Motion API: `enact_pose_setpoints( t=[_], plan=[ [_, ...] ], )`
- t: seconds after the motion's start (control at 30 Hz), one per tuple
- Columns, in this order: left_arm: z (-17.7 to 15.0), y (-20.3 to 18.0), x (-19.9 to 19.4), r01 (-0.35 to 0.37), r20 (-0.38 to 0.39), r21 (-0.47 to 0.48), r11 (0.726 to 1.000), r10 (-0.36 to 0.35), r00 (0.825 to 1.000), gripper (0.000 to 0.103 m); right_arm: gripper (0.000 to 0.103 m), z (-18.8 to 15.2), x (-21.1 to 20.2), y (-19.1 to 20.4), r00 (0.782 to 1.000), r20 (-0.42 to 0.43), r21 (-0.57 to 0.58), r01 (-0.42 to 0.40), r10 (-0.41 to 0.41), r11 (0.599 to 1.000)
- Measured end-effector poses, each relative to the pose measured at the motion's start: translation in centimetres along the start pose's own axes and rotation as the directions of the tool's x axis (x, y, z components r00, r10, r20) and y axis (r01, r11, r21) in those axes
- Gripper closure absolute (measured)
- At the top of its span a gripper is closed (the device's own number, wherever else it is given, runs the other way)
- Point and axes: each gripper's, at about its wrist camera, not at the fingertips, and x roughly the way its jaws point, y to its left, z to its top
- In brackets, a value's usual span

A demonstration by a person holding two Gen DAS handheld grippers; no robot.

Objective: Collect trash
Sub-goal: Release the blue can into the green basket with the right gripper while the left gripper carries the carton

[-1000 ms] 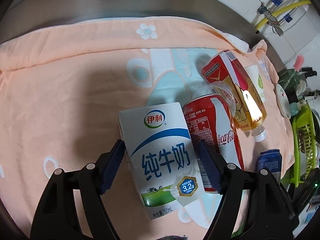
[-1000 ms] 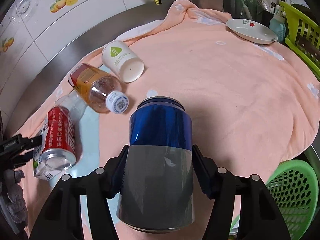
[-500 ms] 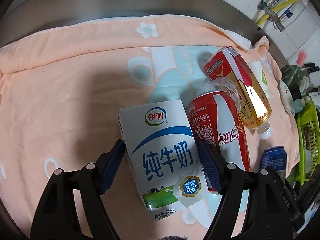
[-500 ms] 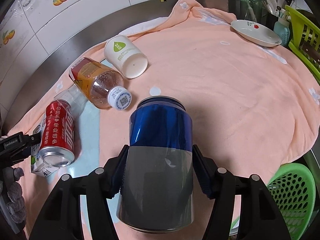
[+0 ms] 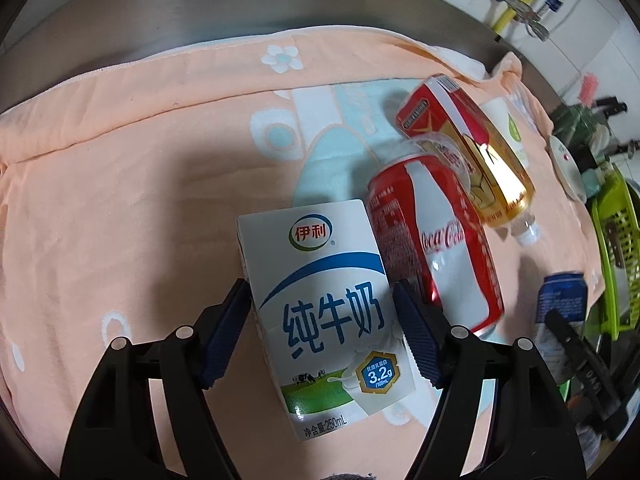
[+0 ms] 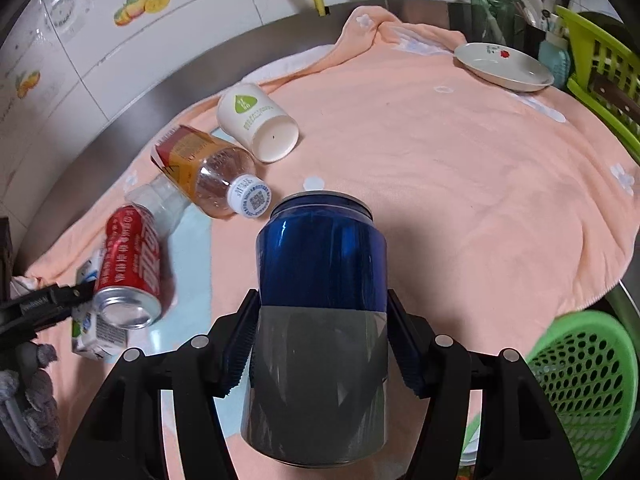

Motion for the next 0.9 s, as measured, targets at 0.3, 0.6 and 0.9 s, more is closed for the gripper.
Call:
enact_pose_setpoints(
  t=[0.3, 0.6, 0.9],
  plan=[
    [-2.4, 0.4, -2.4, 0.079, -0.005, 0.085, 0.993, -0.078, 0.997, 0.033, 0.044, -2.5, -3.8, -1.4, 0.997, 0.063, 0.062, -0.059, 0.055, 0.996],
    [-4.8, -0.2, -5.5, 0.189, -0.009, 0.171, 0.967, -0.19, 0.982, 0.033, 0.044, -5.5, -9.3, -5.7, 0.988, 0.151, 0.132, -0.015, -0.005, 0.991],
    [-6.5, -4.3, -7.7, 0.306, -0.035, 0.257, 0.917, -0.308, 0.951, 0.033, 0.044, -10.3, -9.0, -13.3, 0.97, 0.026, 0.17, 0.235, -0.243, 0.957]
  ],
)
